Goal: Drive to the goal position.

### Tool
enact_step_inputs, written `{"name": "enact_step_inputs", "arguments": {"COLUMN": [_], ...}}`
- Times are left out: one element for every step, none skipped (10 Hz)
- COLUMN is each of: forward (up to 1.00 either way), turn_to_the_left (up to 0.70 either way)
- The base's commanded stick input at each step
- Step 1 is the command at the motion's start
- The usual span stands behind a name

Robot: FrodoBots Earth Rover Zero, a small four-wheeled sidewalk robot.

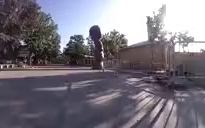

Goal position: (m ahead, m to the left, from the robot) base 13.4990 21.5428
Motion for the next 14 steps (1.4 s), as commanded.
{"name": "enact_step_inputs", "arguments": {"forward": [0.6, 0.6, 0.6, 0.6, 0.6, 0.6, 0.6, 0.6, 0.6, 0.6, 0.6, 0.6, 0.6, 0.6], "turn_to_the_left": [0.15, 0.15, 0.15, 0.15, 0.09, 0.0, 0.0, 0.0, 0.0, 0.0, 0.0, 0.0, 0.0, 0.0]}}
